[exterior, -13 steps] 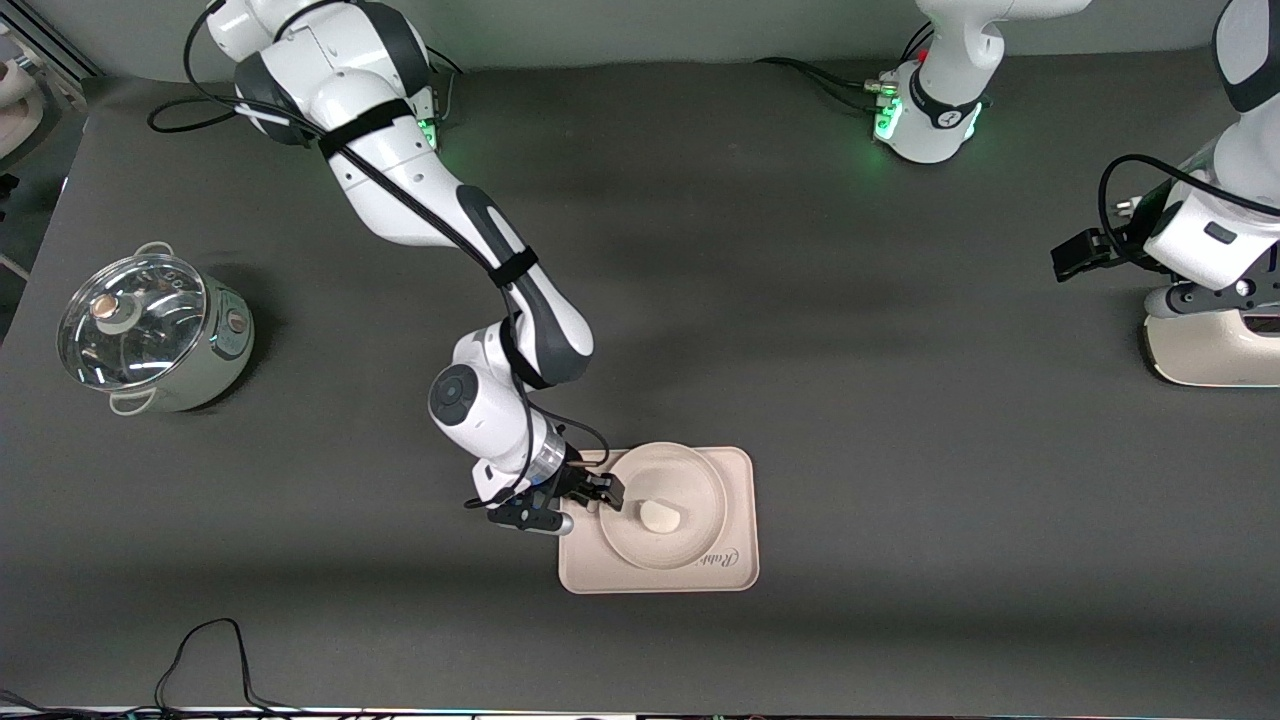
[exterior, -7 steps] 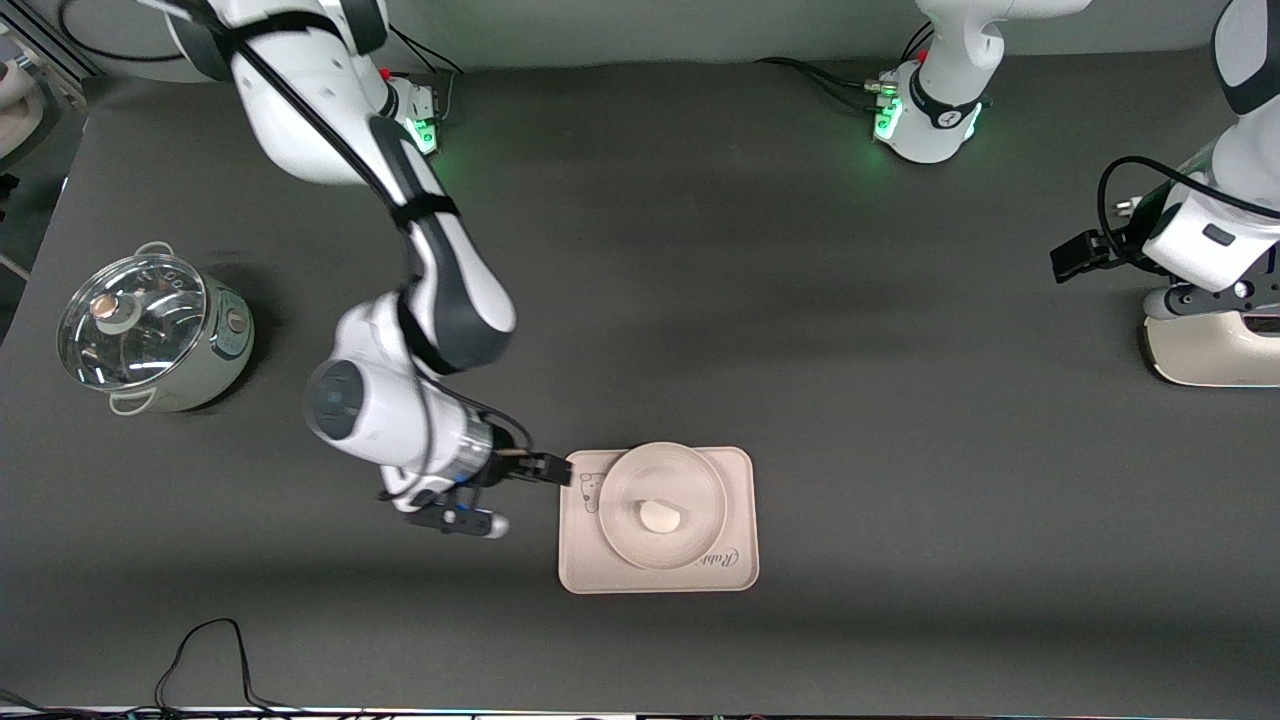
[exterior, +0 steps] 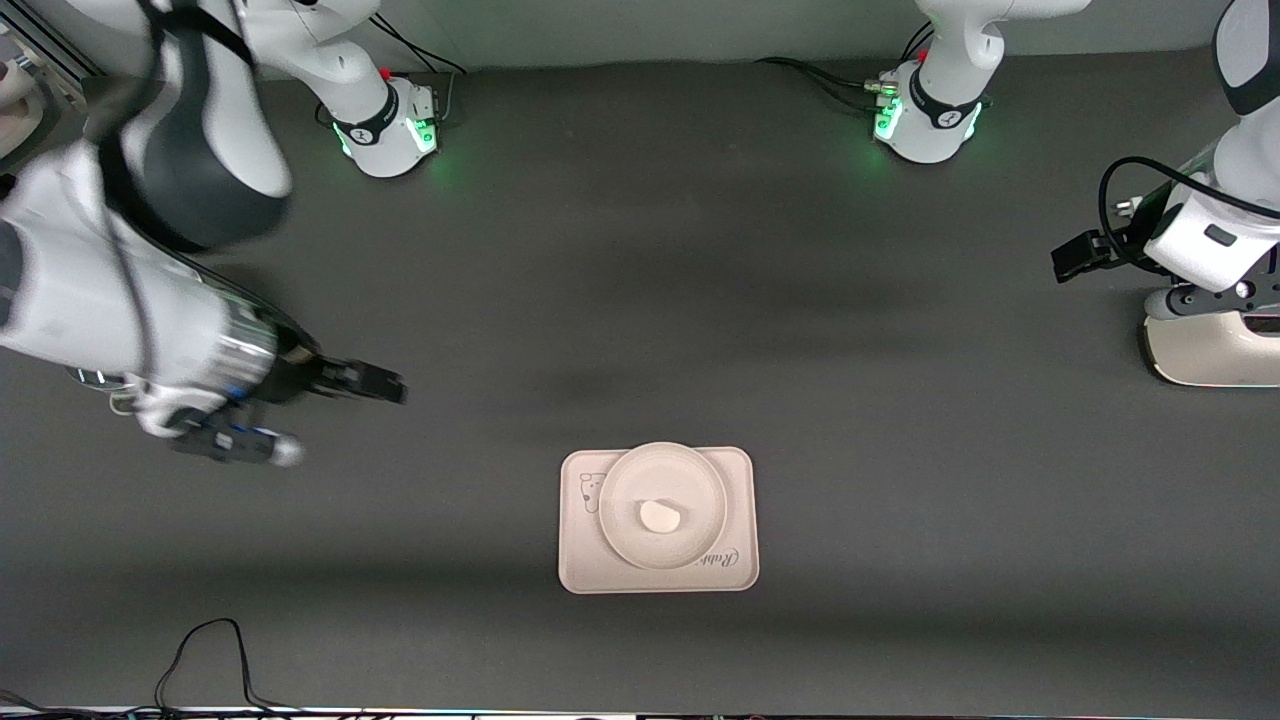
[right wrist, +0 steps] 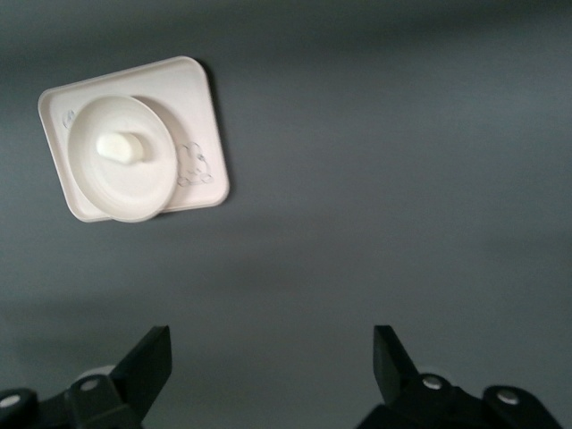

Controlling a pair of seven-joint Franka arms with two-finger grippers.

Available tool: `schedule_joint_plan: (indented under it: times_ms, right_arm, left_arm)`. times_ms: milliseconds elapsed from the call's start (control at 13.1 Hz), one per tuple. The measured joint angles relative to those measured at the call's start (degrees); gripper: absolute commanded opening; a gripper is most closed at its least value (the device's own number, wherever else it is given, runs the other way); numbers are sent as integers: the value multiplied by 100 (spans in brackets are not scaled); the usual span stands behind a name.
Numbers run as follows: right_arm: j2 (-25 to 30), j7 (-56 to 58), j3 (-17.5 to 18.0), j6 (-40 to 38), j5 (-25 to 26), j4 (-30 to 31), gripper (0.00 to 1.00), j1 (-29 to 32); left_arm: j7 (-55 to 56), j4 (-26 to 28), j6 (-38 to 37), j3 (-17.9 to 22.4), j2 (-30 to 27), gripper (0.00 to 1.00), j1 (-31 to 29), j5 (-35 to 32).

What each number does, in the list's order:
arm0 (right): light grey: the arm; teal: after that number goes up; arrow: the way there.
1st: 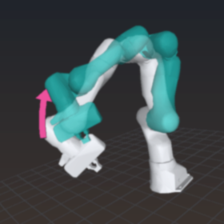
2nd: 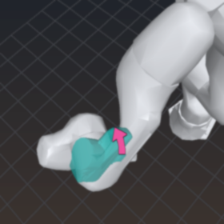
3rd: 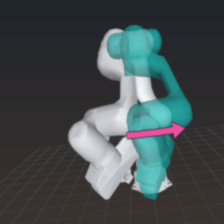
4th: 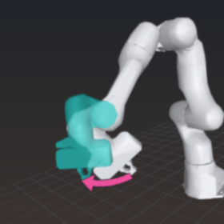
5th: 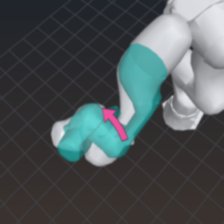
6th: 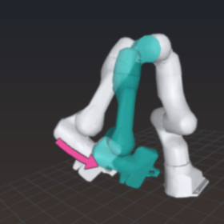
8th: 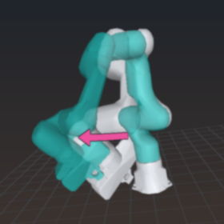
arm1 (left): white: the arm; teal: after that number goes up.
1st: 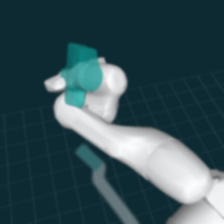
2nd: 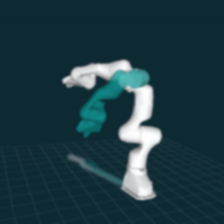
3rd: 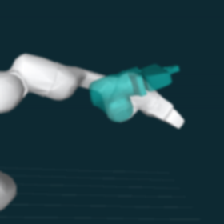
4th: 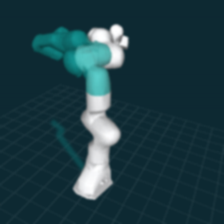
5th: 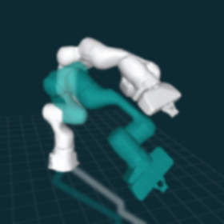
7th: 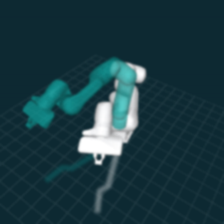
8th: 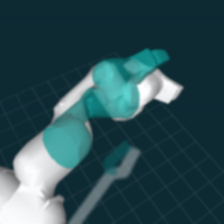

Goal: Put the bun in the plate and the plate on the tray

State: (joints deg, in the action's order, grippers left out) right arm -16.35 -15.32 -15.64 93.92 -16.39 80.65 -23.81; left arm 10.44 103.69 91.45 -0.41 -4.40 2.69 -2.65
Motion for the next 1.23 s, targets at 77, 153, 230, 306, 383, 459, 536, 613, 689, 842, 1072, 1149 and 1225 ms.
schedule_joint_plan:
  times_ms: [77, 153, 230, 306, 383, 459, 536, 613, 689, 842, 1072, 1149, 1225]
  right_arm:
    - [399, 152, 344, -70, 316, 302, 100, 377]
    - [746, 298, 701, -162, 566, 567, 100, 767]
    - [1015, 442, 930, -300, 753, 758, 100, 1044]
    - [1205, 589, 1019, -367, 938, 891, 100, 1192]
    - [1312, 757, 1025, -407, 1123, 959, 100, 1260]
    - [1358, 943, 1009, -413, 1275, 1002, 100, 1330]
    - [1361, 1124, 943, -413, 1366, 1017, 100, 1395]
    - [1359, 1294, 813, -413, 1414, 1030, 100, 1430]
    - [1359, 1437, 670, -413, 1425, 1046, 100, 1452]
    - [1359, 1558, 503, -418, 1428, 1070, 100, 1473]
    - [1389, 1563, 492, -465, 1581, 1071, 100, 1465]
    - [1410, 1563, 493, -488, 1605, 1072, 100, 1463]
    - [1426, 1563, 493, -499, 1612, 1071, 100, 1463]
  left_arm:
    - [0, 0, 0, 0, 0, 100, 0, 0]
    - [0, 0, 0, 0, 0, 100, 0, 0]
    - [0, 0, 1, 0, 0, 100, 0, 0]
    - [0, 0, 0, -2, 1, 100, 0, 0]
    - [0, 0, 1, -4, 1, 100, 0, 0]
    - [0, 0, 4, -8, 1, 100, 0, 1]
    - [0, 0, 8, -12, 6, 100, 1, 2]
    - [0, 0, 13, -18, 16, 100, 3, 6]
    - [0, 0, 19, -27, 26, 100, 4, 13]
    - [0, 1, 20, -40, 47, 100, 4, 18]
    - [-3, -3, 26, -44, 55, 100, 4, 23]
    - [-3, -21, 45, -43, 54, 100, 2, 61]
    - [-3, -67, 51, -29, 54, 100, -3, 185]
